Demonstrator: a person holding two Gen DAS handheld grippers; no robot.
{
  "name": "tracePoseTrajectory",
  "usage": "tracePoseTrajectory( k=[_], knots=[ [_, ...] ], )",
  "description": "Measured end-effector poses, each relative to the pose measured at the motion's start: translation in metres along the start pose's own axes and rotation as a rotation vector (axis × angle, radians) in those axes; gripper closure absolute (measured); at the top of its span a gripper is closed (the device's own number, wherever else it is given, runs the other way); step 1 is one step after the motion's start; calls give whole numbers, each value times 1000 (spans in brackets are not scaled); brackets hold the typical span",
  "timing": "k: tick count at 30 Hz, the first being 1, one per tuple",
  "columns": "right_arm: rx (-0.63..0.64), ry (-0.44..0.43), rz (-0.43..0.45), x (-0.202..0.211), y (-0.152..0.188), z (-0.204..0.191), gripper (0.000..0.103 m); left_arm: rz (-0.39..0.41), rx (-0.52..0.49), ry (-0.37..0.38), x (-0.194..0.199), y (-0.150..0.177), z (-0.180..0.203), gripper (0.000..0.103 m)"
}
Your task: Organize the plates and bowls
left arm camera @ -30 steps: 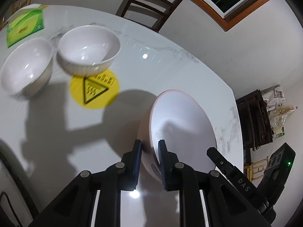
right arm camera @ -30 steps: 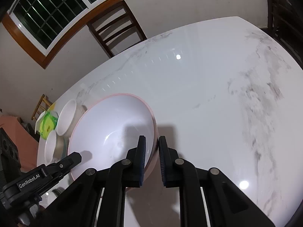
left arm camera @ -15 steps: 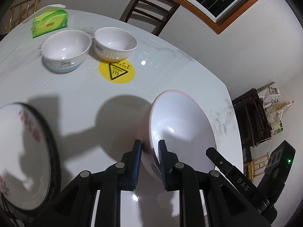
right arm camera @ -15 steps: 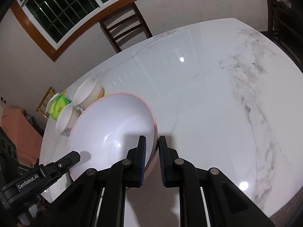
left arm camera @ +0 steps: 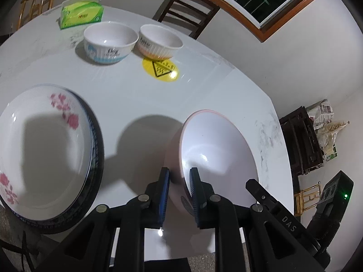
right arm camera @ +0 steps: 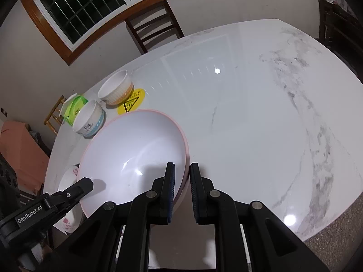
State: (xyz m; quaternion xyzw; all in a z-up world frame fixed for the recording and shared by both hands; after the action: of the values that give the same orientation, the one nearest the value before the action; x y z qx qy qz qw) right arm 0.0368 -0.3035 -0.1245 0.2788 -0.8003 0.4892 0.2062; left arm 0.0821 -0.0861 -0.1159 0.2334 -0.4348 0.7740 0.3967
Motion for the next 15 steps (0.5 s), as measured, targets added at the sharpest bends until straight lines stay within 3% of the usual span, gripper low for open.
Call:
tracePoseTrajectory(
  k=[15],
  knots=[
    [5,19,8,3,17,-5,89,-19,-7,-2,-2,14,-14,86]
  ],
)
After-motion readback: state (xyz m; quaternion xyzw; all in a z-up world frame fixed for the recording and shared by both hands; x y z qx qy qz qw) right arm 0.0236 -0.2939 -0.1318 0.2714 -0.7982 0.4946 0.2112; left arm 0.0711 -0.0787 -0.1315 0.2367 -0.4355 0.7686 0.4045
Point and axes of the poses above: each gripper's, at about its wrist camera, not at the fingertips, and x roughly against the way its jaws point, z to its right, y to its underside, the point moved 8 cm from there along -x, roughly the way its jaws point, and after that the axes turned 8 degrees about z, right-handed, at the moved point
